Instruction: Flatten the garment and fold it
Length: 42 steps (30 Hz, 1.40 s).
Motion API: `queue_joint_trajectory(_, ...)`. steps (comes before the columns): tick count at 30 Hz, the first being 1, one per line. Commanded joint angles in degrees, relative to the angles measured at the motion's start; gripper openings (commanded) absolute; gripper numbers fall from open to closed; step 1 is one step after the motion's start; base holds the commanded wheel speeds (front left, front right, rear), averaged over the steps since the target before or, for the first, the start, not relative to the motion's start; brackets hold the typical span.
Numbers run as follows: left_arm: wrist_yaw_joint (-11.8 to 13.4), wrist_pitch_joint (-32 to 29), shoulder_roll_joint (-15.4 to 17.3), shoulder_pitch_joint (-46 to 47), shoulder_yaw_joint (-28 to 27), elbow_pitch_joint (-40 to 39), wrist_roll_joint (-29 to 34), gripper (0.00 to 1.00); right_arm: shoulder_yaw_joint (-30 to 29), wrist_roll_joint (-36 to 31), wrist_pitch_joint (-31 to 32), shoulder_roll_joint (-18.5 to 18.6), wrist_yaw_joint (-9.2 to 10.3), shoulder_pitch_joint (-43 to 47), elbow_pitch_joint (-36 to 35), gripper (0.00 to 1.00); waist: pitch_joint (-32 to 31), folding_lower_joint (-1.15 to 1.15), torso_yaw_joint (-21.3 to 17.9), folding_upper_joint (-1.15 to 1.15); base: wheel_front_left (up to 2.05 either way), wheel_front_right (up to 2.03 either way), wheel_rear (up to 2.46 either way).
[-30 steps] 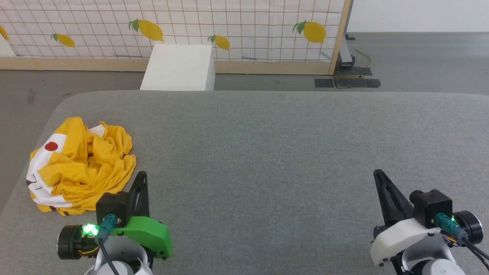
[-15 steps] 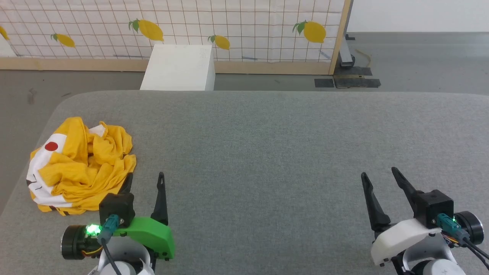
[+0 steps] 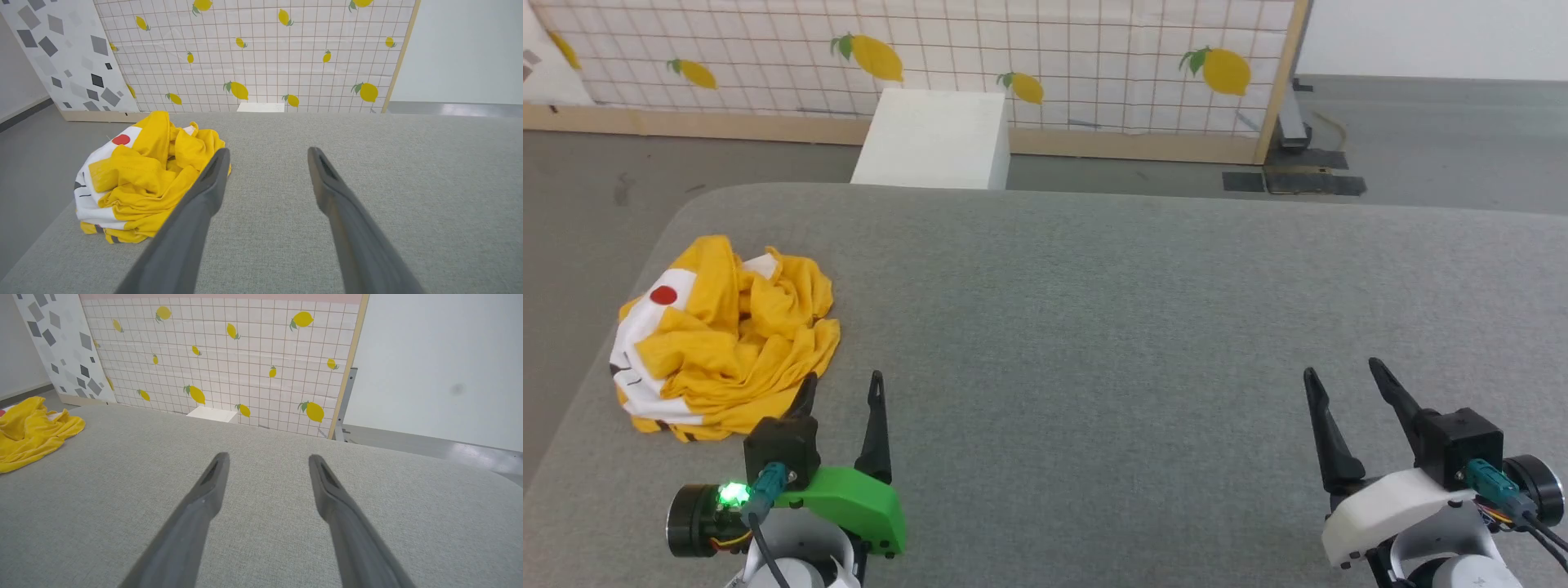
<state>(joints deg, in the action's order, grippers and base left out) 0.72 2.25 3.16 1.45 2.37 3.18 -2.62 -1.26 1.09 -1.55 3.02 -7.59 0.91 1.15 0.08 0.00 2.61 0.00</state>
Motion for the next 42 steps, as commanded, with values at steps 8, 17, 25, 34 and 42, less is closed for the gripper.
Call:
queue_joint_trajectory(8, 1.24, 1.62, 0.40, 1.65, 0.46, 1.12, -1.40, 1.00, -0.29, 0.34, -1.05, -0.04, 0.02, -0.76, 0.47, 1.00, 0.11, 0.00, 3.47, 0.00, 0.00, 0.00, 0.00)
queue_joint_trajectory(17, 2.06, 2.67, 0.63, 2.01, 0.78, 2.01, -2.43, 1.00, -0.50, 0.74, -1.57, -0.05, 0.03, -1.14, 0.87, 1.00, 0.22, 0.00, 7.09, 0.00, 0.00, 0.00, 0.00)
queue_joint_trajectory(25, 2.82, 3.62, 0.93, 2.14, 0.81, 2.60, -3.40, 1.00, -0.55, 1.07, -2.26, -0.05, 0.04, -1.38, 1.24, 1.00, 0.29, 0.00, 10.07, 0.00, 0.00, 0.00, 0.00)
queue_joint_trajectory(34, 3.65, 4.68, 1.28, 2.26, 0.92, 3.28, -4.48, 1.00, -0.81, 1.36, -3.18, -0.06, 0.04, -1.54, 1.49, 1.00, 0.26, 0.00, 13.27, 0.00, 0.00, 0.00, 0.00)
queue_joint_trajectory(42, 4.40, 5.62, 1.39, 2.40, 1.18, 3.95, -5.46, 1.00, -0.97, 1.63, -3.74, -0.07, 0.05, -1.76, 1.70, 1.00, 0.41, 0.00, 15.87, 0.00, 0.00, 0.00, 0.00)
